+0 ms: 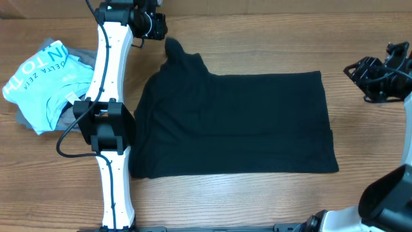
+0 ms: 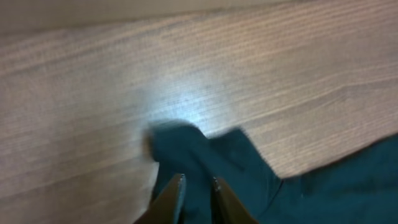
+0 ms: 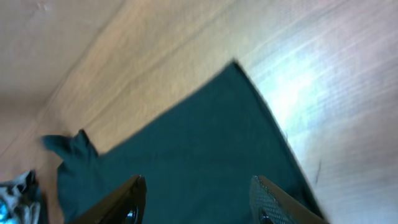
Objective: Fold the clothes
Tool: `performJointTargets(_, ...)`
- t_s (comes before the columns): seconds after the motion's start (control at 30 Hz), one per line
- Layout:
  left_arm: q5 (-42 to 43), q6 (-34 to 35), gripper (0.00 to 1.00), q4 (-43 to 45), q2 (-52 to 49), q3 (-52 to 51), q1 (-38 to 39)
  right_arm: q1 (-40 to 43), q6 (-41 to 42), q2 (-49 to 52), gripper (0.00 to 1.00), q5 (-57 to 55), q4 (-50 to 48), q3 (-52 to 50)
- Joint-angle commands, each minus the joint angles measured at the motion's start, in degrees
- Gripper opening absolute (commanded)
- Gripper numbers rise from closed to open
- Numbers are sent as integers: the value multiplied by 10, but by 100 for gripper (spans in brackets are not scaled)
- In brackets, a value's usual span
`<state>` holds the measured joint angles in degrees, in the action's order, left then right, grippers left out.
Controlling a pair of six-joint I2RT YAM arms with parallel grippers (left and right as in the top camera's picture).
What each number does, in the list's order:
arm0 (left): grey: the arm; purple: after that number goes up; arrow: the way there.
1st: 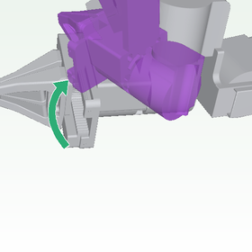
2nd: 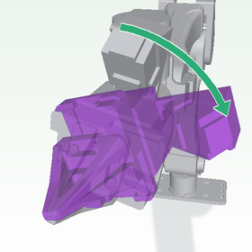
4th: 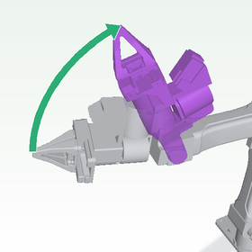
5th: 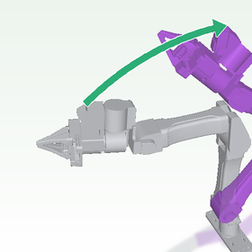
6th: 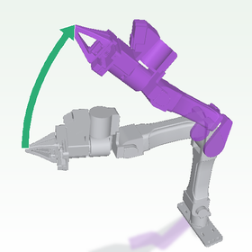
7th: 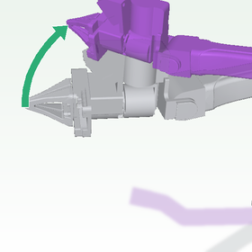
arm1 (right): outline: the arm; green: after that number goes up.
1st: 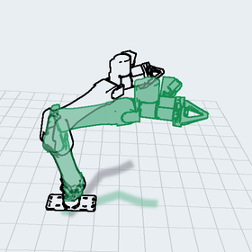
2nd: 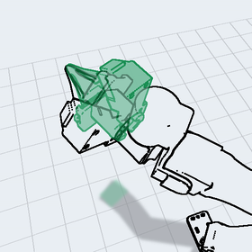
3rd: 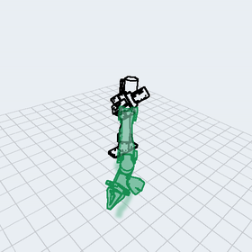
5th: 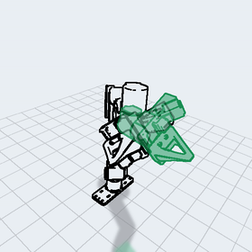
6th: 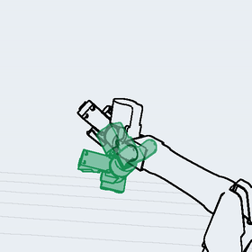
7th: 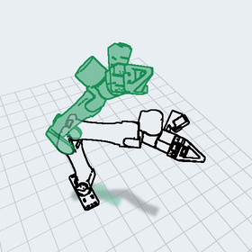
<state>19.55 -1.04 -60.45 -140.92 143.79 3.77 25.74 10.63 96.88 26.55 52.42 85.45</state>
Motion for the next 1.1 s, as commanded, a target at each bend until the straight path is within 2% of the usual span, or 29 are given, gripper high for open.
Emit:
performJointTargets(0.0, 7, -3, 20, -12, 3, 15, 1, -5, -2, 39, 57, -4, -37, 0)
performJointTargets(0.1, 9, -3, 21, -29, 3, 15, 1, -8, -2, 81, 49, -4, -97, 0)
performJointTargets(0.2, 11, -3, 23, -56, 3, 15, 1, -10, -2, 129, 49, -4, -160, 0)
performJointTargets(0.33, 14, -3, 33, -110, 3, 15, 1, -21, -2, 186, 50, -4, -229, 0)
performJointTargets(0.43, 15, -3, 43, -153, 3, 15, 1, -36, -2, 226, 58, -5, -271, 0)
performJointTargets(0.53, 15, -3, 44, -188, 3, 15, 1, -57, -2, 262, 66, -32, -302, 0)
performJointTargets(0.7, 13, -8, 45, -217, 3, 15, 1, -89, -3, 312, 68, -40, -340, 0)
performJointTargets(0.8, 13, -7, 45, -222, 3, 15, 1, -103, -3, 331, 61, -49, -339, 0)
performJointTargets(0.83, 13, -7, 45, -223, 3, 15, 1, -105, -3, 332, 52, -57, -334, 0)
performJointTargets(0.87, 13, -7, 45, -223, 3, 15, 1, -107, -2, 333, 38, -65, -330, 0)
performJointTargets(0.93, 12, -7, 45, -221, 3, 15, 1, -107, -2, 333, 21, -65, -326, 1)
performJointTargets(1.03, 13, -7, 46, -218, 3, 15, 1, -102, -3, 328, 19, -66, -310, 2)
performJointTargets(1.07, 13, -7, 46, -218, 3, 14, 1, -97, -5, 325, 25, -66, -304, 2)
